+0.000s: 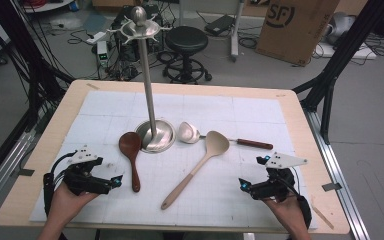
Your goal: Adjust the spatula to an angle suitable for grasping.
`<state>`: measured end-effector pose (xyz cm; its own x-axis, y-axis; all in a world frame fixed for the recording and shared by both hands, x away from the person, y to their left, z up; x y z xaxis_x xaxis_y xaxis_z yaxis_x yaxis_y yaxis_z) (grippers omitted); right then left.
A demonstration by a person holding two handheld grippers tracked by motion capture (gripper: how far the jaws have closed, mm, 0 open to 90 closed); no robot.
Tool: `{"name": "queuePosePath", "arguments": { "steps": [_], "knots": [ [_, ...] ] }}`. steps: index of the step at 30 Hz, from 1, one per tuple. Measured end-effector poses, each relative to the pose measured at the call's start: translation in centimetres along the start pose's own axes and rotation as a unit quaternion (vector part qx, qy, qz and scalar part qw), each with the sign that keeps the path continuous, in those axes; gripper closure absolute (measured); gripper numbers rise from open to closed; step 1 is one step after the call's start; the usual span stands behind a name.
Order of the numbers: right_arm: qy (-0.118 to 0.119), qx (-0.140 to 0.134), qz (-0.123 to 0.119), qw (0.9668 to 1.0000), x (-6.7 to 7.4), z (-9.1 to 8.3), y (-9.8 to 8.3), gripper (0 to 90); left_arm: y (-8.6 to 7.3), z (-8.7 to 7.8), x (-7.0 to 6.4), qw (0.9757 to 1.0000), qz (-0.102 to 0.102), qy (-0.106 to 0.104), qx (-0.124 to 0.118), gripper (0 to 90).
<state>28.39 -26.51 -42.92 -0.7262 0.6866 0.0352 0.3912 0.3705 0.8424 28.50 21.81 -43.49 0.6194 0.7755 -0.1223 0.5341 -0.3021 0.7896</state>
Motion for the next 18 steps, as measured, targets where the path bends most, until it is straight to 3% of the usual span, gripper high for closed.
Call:
{"name": "queuePosePath", "arguments": {
  "steps": [18],
  "knots": [
    [0.001, -0.004, 0.01, 0.9999, -0.84, 0.06, -0.25, 0.4, 0.05, 0.35, -0.29, 1.0, 0.002, -0.005, 0.003, 1.6]
  ]
}}
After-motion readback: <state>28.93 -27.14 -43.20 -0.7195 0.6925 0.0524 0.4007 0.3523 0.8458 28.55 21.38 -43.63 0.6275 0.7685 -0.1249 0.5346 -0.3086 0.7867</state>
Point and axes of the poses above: each handheld gripper's, and its own axes: z roughly forward along the jaws, y roughly out of its top, x roughly to its left, the point moved 4 cm from there along z, roughly forward along the jaws, and after that the axes turned 1 degree about -x, right-handed, at the moved point
